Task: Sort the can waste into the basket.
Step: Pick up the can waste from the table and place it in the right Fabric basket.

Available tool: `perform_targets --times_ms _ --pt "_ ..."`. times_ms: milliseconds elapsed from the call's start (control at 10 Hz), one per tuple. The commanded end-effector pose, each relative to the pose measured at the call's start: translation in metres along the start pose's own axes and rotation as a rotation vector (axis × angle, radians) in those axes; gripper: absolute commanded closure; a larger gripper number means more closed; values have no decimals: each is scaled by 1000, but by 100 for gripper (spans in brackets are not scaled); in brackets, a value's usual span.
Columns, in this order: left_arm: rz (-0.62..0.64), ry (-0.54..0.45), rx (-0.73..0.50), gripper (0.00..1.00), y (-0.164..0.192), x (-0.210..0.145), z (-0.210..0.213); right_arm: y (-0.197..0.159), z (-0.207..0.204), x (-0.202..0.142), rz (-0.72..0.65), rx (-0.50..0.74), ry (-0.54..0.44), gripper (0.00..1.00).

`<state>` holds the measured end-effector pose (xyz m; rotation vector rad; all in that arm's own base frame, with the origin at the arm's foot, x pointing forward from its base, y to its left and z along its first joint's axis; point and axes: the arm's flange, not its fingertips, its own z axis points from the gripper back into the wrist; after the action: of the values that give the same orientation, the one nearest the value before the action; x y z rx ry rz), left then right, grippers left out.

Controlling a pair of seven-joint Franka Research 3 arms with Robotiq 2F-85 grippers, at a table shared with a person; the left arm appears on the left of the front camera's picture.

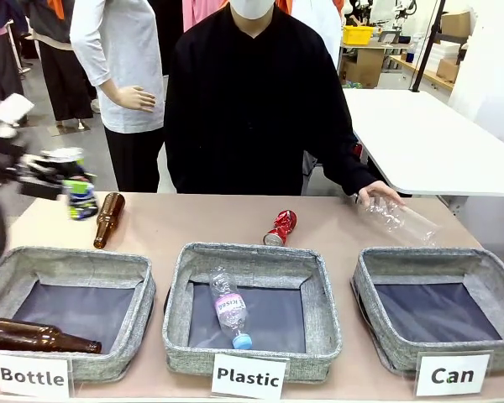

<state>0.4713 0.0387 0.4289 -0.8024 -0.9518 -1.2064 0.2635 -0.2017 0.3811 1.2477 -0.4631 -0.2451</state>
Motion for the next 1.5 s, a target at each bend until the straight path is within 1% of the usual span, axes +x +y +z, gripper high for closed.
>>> perform_targets --times_ms 0,100,200,300,400,500,600,800,900,1000,1100,1200,1300,1400 --pt "-53 71 -77 100 -66 6 44 1 0 2 27 20 -12 0" --pt "-67 154 -146 100 -108 0 57 1 0 2 27 20 -12 0" --pt "-86 240 -166 100 -140 -6 61 1 0 2 27 20 -12 0" --pt "-110 286 -163 100 -163 -12 63 1 0 2 27 20 -12 0" --pt "-166 281 -146 100 -178 -16 61 1 0 2 27 20 -12 0" --pt "-205 206 -126 100 -180 -17 63 1 0 2 27 20 -12 0" --pt "-110 278 -183 100 -164 -18 65 1 0 2 27 20 -12 0" --pt "-110 278 -183 100 -164 -18 65 1 0 2 27 20 -12 0" --pt "-143 270 -168 59 -170 -13 68 1 0 2 27 20 -12 0" --pt "-161 307 -125 59 -168 29 10 1 0 2 27 20 -12 0" --pt "-214 338 -160 59 -167 59 -23 1 0 2 27 20 -12 0" --pt "-234 417 -99 59 -170 88 -67 1 0 2 27 20 -12 0" --pt "-237 444 -85 59 -171 100 -88 1 0 2 27 20 -12 0" --pt "-236 459 -73 59 -167 109 -100 1 0 2 27 20 -12 0"
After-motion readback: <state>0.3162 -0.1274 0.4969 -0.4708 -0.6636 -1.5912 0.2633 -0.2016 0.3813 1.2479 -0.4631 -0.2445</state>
